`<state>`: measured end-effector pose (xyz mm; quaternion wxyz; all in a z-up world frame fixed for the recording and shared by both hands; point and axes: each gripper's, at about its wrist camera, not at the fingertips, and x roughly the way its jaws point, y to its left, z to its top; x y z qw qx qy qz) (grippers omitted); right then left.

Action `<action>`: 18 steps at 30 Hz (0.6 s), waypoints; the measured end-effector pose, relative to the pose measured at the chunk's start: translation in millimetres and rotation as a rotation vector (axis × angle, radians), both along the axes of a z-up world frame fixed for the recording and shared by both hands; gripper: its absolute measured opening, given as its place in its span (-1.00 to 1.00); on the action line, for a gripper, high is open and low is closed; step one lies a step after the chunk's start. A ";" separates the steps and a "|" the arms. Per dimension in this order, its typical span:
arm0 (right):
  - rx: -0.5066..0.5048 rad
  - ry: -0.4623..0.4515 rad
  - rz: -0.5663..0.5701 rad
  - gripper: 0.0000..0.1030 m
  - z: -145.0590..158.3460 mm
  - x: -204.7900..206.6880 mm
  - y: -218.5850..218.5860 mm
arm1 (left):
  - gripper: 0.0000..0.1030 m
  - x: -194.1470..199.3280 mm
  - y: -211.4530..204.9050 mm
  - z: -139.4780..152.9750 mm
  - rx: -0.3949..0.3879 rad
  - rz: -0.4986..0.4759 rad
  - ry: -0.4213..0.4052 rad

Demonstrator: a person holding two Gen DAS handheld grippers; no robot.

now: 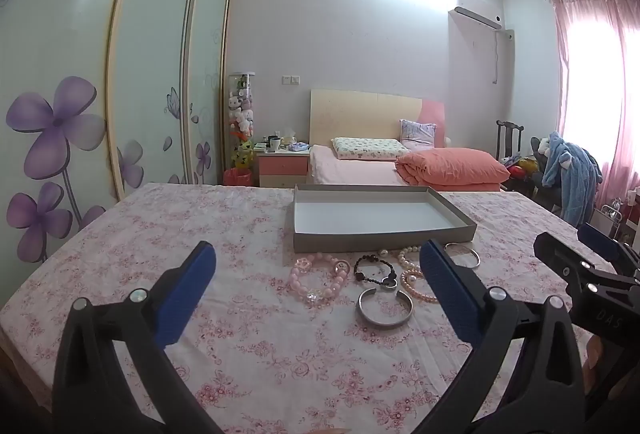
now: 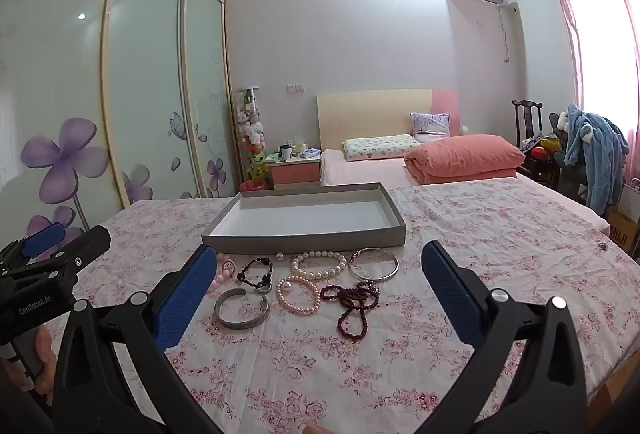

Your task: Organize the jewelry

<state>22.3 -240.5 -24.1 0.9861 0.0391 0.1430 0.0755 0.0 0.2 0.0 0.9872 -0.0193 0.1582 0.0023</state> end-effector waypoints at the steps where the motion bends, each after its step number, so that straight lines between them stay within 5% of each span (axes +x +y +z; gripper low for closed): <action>1: 0.001 0.000 0.000 0.97 -0.2 0.0 0.2 | 0.92 0.0 0.0 0.0 0.000 0.000 0.001; 18: -0.001 0.006 0.000 0.97 -1.6 0.7 0.7 | 0.92 0.1 0.2 0.0 -0.005 -0.001 0.004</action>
